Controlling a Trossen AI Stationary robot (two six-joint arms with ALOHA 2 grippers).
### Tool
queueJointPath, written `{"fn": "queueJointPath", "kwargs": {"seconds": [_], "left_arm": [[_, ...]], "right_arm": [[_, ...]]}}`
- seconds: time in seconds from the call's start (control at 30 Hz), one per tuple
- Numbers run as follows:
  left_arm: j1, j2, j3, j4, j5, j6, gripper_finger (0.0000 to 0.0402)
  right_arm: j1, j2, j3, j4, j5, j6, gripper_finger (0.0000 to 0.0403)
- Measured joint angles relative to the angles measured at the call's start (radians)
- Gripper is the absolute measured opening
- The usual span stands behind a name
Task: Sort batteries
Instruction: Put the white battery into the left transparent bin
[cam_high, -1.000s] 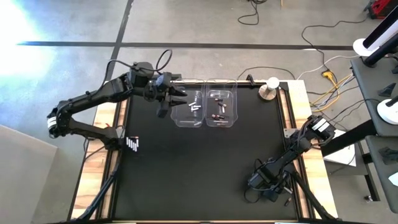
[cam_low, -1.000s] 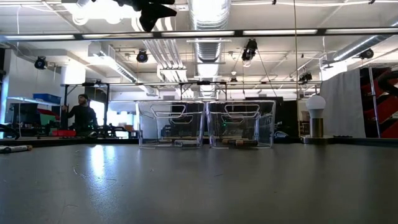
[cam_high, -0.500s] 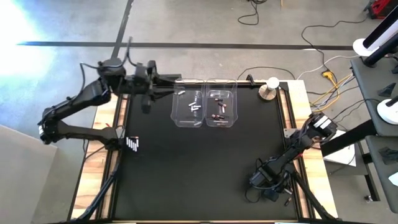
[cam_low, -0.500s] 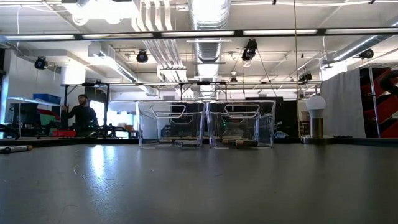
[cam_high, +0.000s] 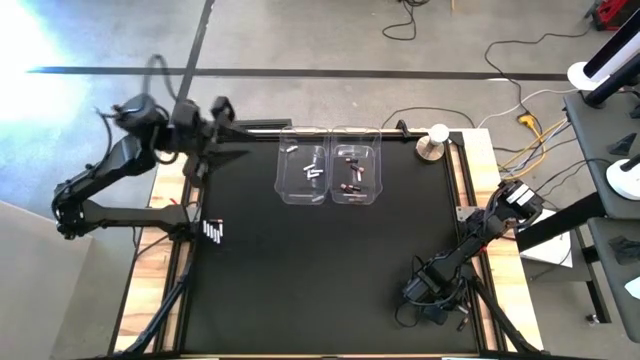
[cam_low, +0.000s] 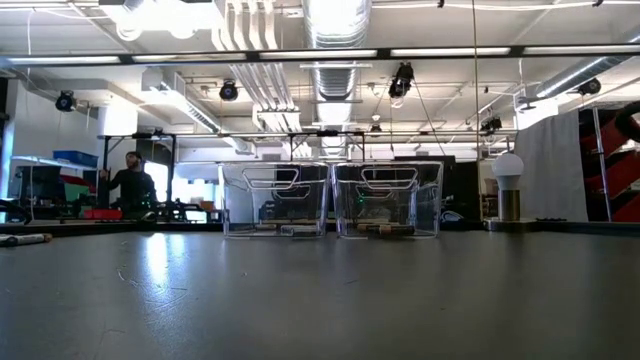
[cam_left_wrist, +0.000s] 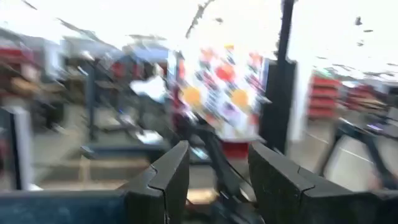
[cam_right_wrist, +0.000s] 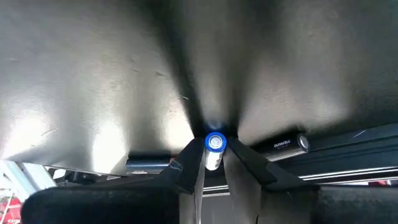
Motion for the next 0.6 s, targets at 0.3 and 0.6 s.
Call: {"fn": "queueJointPath", "kwargs": {"seconds": [0.3,0.6], "left_arm": [[0.0,-0.08,0.0,-0.012,-0.307,0.126,0.0143],[0.0,-0.078,0.0,-0.168,-0.281,0.138,0.0143]], "right_arm": [[0.001,0.0,0.053,-0.015,0.071,0.001,0.0041],[0.001,-0.003,0.114,-0.013,0.239,-0.026,0.0039]]}}
